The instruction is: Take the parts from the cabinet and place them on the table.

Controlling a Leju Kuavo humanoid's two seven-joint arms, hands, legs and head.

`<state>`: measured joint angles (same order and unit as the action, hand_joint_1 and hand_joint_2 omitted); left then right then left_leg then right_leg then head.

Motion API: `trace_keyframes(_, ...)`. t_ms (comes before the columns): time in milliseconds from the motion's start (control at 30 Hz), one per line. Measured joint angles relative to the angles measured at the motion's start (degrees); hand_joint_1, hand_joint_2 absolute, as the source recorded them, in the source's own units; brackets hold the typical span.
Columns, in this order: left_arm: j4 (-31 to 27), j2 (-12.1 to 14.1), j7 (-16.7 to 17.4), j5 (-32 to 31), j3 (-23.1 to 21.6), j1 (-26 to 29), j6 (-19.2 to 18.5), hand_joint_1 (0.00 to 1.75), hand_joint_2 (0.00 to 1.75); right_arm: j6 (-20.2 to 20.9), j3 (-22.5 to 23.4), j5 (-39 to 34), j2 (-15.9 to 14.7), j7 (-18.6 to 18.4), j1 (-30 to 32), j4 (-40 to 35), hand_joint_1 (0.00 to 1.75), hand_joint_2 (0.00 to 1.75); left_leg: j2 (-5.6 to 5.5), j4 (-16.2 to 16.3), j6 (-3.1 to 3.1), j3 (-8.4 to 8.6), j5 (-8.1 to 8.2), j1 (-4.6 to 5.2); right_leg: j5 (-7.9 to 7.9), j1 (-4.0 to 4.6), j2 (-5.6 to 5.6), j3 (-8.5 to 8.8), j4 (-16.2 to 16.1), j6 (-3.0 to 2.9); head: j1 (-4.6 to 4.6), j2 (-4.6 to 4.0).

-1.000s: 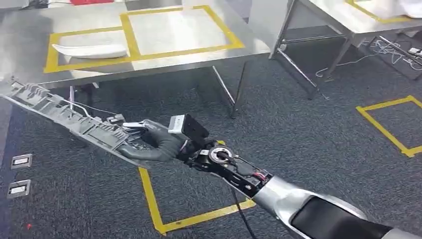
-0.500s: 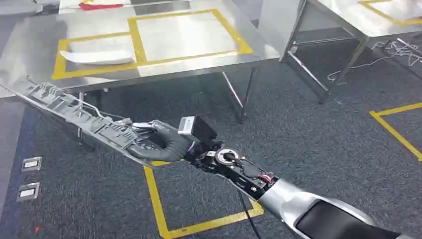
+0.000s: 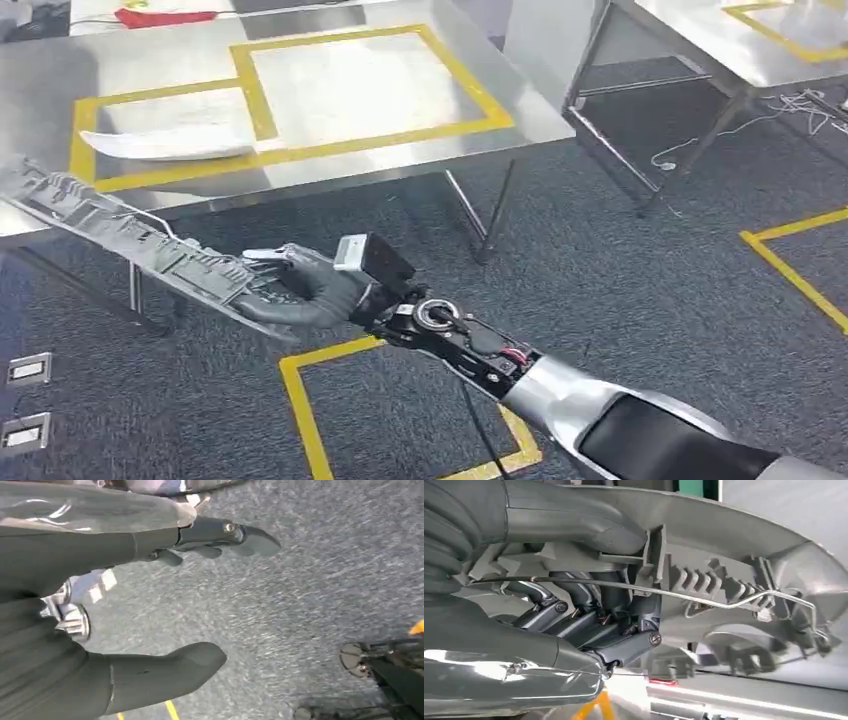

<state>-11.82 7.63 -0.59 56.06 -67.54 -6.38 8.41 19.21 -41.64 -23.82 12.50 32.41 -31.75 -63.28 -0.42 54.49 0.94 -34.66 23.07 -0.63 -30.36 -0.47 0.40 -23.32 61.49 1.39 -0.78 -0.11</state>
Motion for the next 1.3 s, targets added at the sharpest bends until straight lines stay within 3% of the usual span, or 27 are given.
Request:
trace_keyframes(33, 0.0, 0.0, 0.0, 0.0, 0.0, 0.4, 0.0, 0.00, 1.75, 0.0, 0.0, 0.0, -0.1, 0.0, 0.4, 0.2, 1.75, 1.75, -0.02, -1.0, 0.25, 1.74, 0.62, 0.07, -0.40, 0.00, -0.07, -2.89, 4.6, -0.15, -0.44, 0.00)
trace_keyframes(100, 0.0, 0.1, 0.0, 0.0, 0.0, 1.1, 0.0, 0.00, 1.75, 0.0, 0.0, 0.0, -0.6, 0.0, 1.5, 0.6, 1.75, 1.75, -0.36, -3.6, 0.37, 6.20, 2.00, 0.14, -5.70, 0.17, -0.04, -7.78, 9.5, -0.15, -0.70, 0.00)
trace_keyframes(167, 0.0, 0.1, 0.0, 0.0, 0.0, 1.5, 0.0, 0.00, 1.75, 0.0, 0.0, 0.0, -0.7, 0.0, 1.8, 1.0, 1.75, 1.75, -0.92, -6.3, 0.34, 11.02, 3.44, 0.33, -10.72, 0.29, -0.03, -11.68, 8.2, -0.26, -1.14, 0.00)
trace_keyframes(200, 0.0, 0.1, 0.0, 0.0, 0.0, 1.5, 0.0, 0.00, 1.75, 0.0, 0.0, 0.0, -0.7, 0.0, 1.8, 1.0, 1.75, 1.75, -1.14, -7.6, 0.33, 13.47, 4.26, 0.43, -10.80, 0.33, -0.03, -13.19, 5.6, -0.40, -1.27, 0.00)
trace_keyframes(233, 0.0, 0.1, 0.0, 0.0, 0.0, 1.5, 0.0, 0.00, 1.75, 0.0, 0.0, 0.0, -0.7, -0.1, 1.8, 1.0, 1.75, 1.75, -1.29, -8.6, 0.28, 15.78, 5.15, 0.60, -8.23, 0.50, 0.00, -14.28, 2.1, -0.68, -1.53, 0.00)
trace_keyframes(267, 0.0, 0.1, 0.0, 0.0, 0.0, 1.5, 0.0, 0.00, 1.75, 0.0, 0.0, 0.0, -0.8, -0.1, 1.8, 1.0, 1.75, 1.75, -1.34, -9.5, 0.21, 18.04, 6.22, 0.72, -1.65, 0.62, 0.03, -15.18, -2.3, -1.21, -1.73, 0.00)
trace_keyframes(300, 0.0, 0.0, 0.0, 0.1, 0.0, 1.8, 0.0, 0.00, 1.75, 0.1, 0.0, 0.0, -0.9, -0.1, 1.9, 1.3, 1.75, 1.75, -1.35, -10.4, 0.22, 19.26, 7.47, 0.75, 10.92, 0.92, 0.01, -15.79, -8.2, -1.83, -1.92, 0.00)
trace_keyframes(333, 0.0, -0.3, 0.0, 0.2, 0.0, 1.3, 0.0, 0.00, 1.75, 0.2, 0.0, 0.0, -1.2, 0.0, 1.9, 1.7, 1.75, 1.75, -1.44, -9.4, -0.01, 20.98, 8.87, 1.05, 19.14, 1.61, 0.04, -16.95, -13.5, -1.93, -1.11, -0.02)
trace_keyframes(400, 0.0, 0.0, 0.0, 0.3, 0.0, 1.0, 0.0, 0.00, 1.75, 0.4, 0.0, -0.1, -1.1, 0.1, 2.0, 1.6, 1.75, 1.75, -2.00, -10.4, -1.37, 23.21, 10.06, 0.55, 15.27, 1.91, 0.37, -15.13, -10.3, -2.65, -1.01, 0.00)
trace_keyframes(467, 0.0, 0.2, 0.0, 0.4, 0.0, 0.0, 0.0, 0.00, 1.75, 0.4, 0.0, 0.0, 0.0, 0.0, 0.7, 1.4, 1.75, 1.75, -1.89, -1.3, -1.99, 19.38, 6.82, 0.49, 13.39, 1.76, 0.74, -12.85, -10.1, -3.27, -1.51, 0.00)
trace_keyframes(500, 0.0, 0.0, 0.0, 0.4, 0.0, -0.1, 0.0, 0.00, 1.75, 0.6, 0.0, 0.0, 0.0, -0.1, 0.1, 1.4, 1.75, 1.75, -1.13, 6.7, -2.42, 14.93, 4.58, 0.30, 12.28, 1.62, 0.56, -11.32, -10.8, -3.47, -1.71, -0.02)
trace_keyframes(533, 0.0, -0.2, 0.0, 0.4, 0.0, -0.4, 0.0, 0.00, 1.75, 0.6, 0.0, 0.0, 0.0, -0.2, -0.2, 1.4, 1.75, 1.75, -0.67, 13.0, -2.65, 10.39, 4.65, 0.31, 11.38, 1.48, 0.55, -10.00, -11.4, -3.83, -1.18, 0.00)
trace_keyframes(600, 0.0, -0.3, -0.1, 0.5, 0.0, -0.6, 0.0, 0.00, 1.75, 1.0, 0.0, 0.0, 0.0, -0.2, 0.1, 1.5, 1.75, 1.75, -0.35, 18.3, -3.08, 3.33, 10.19, 0.00, 10.02, 1.27, 0.81, -7.75, -11.2, -3.77, -0.70, 0.00)
trace_keyframes(667, 0.0, -0.2, -0.1, 0.5, 0.0, -0.4, 0.0, 0.00, 1.75, 1.3, 0.0, -0.1, 0.2, 0.0, 0.0, 1.5, 1.75, 1.75, -0.19, 17.2, -3.25, -0.38, 16.78, -0.19, 8.39, 1.12, 1.32, -5.58, -11.2, -3.66, -0.42, 0.00)
trace_keyframes(700, 0.0, -0.2, -0.1, 0.5, 0.0, -0.4, 0.1, 0.00, 1.75, 1.3, 0.0, -0.1, 0.2, 0.1, -0.1, 1.5, 1.75, 1.75, -0.17, 15.1, -3.27, -1.43, 17.57, -0.19, 7.51, 1.00, 1.55, -4.27, -11.3, -3.48, -0.33, 0.00)
trace_keyframes(733, 0.0, -0.2, -0.1, 0.5, 0.0, -0.3, 0.1, 0.00, 1.75, 1.2, 0.0, -0.1, 0.2, 0.1, -0.1, 1.5, 1.75, 1.75, -0.17, 11.9, -3.23, -1.93, 16.10, -0.20, 6.53, 0.82, 1.59, -2.91, -11.3, -3.24, -0.22, 0.00)
trace_keyframes(767, 0.0, -0.2, -0.2, 0.4, 0.0, -0.3, 0.1, 0.00, 1.75, 0.9, 0.0, -0.1, 0.2, 0.0, -0.1, 1.5, 1.75, 1.75, -0.09, 7.7, -3.34, -2.03, 11.68, -0.20, 5.49, 0.75, 1.57, -1.71, -11.3, -2.96, -0.11, 0.00)
trace_keyframes(800, 0.0, -0.2, -0.3, 0.4, 0.0, -0.2, 0.2, 0.00, 1.75, 0.9, 0.0, -0.1, 0.2, 0.0, -0.1, 1.5, 1.75, 1.75, -0.03, 3.1, -3.16, -2.00, 3.66, -0.22, 4.76, 0.74, 1.39, -1.56, -11.2, -2.72, 0.17, 0.00)
trace_keyframes(833, 0.0, -0.2, -0.3, 0.4, 0.0, 0.1, 0.2, 0.00, 1.75, 0.9, 0.0, -0.1, 0.1, -0.1, -0.1, 1.6, 1.75, 1.75, 0.10, -0.6, -3.03, -3.14, -1.46, -0.31, 3.91, 0.94, 1.59, -0.34, -10.2, -2.52, 0.66, 0.00)
trace_keyframes(867, 0.0, 0.0, -0.3, 0.3, 0.0, -0.3, 0.2, 0.00, 1.75, 0.7, 0.0, -0.1, 0.1, -0.1, -0.2, 1.4, 1.75, 1.75, 0.41, -1.6, -2.82, -3.36, -0.64, -0.07, 2.82, 1.24, 2.01, -1.46, -9.8, -2.01, 0.90, 0.00)
trace_keyframes(900, 0.0, 0.0, -0.3, 0.3, 0.0, -0.3, 0.2, 0.00, 1.75, 0.5, 0.0, 0.1, 0.2, -0.4, 0.0, 1.3, 1.75, 1.75, 0.07, -1.4, -2.30, -3.17, -1.68, -0.17, 1.60, 1.42, 1.88, -1.22, -9.7, -1.90, 0.39, 0.00)
trace_keyframes(967, 0.0, -0.4, -0.4, -0.1, 0.0, -0.5, 0.2, 0.00, 1.75, 0.0, 0.0, 0.0, 0.2, -0.3, -0.3, 0.6, 1.75, 1.75, 0.15, -1.7, -1.54, -2.54, -0.60, -0.74, -0.73, 1.89, 1.70, 0.17, -10.4, -1.42, 0.46, 0.00)
trace_keyframes(1000, 0.0, -0.3, -0.6, -0.3, 0.0, -0.6, 0.2, 0.00, 1.75, -0.1, 0.1, 0.0, 0.2, -0.2, -0.4, 0.4, 1.75, 1.75, 0.56, -2.3, -1.60, -2.18, -1.97, -0.82, -1.29, 1.51, 0.79, 0.07, -9.2, -0.94, 0.39, 0.00)
trace_keyframes(1067, 0.0, -0.3, -0.7, -0.5, 0.0, -0.6, 0.2, 0.00, 1.75, -0.1, 0.1, -0.1, 0.2, 1.0, -0.2, 0.1, 1.75, 1.75, 0.88, -2.0, -0.42, -1.90, -4.13, -0.66, -6.82, 0.96, -0.04, -2.78, -1.9, -0.14, -0.90, 0.00)
trace_keyframes(1133, 0.0, -0.3, -0.7, -0.6, 0.0, -0.7, 0.2, 0.00, 1.75, 0.0, 0.7, -0.8, 0.2, 2.7, 0.6, -0.5, 1.75, 1.75, 0.87, -1.3, -0.12, -1.93, -3.66, -0.35, -11.13, 0.73, -0.07, -7.59, 7.3, 0.16, -1.18, 0.00)
trace_keyframes(1200, 0.0, -0.3, -0.7, -0.6, 0.0, -0.7, 0.2, 0.00, 1.75, -0.2, 1.4, -1.1, 0.0, 3.4, 0.9, -1.1, 1.75, 1.75, 0.76, -1.1, 0.03, -1.52, -3.10, 0.10, -8.59, 0.69, -0.05, -8.87, 8.0, -0.08, -1.90, 0.00)
trace_keyframes(1300, 0.0, -0.4, -0.7, -0.6, 0.0, -0.6, 0.2, 0.00, 1.75, -1.7, 2.4, -1.1, -0.2, 3.5, 0.9, -2.7, 1.75, 1.75, 0.55, -0.7, 0.19, -0.59, -2.01, 0.85, 0.92, 1.39, -0.07, -4.10, -6.5, -1.94, -2.62, 0.00)
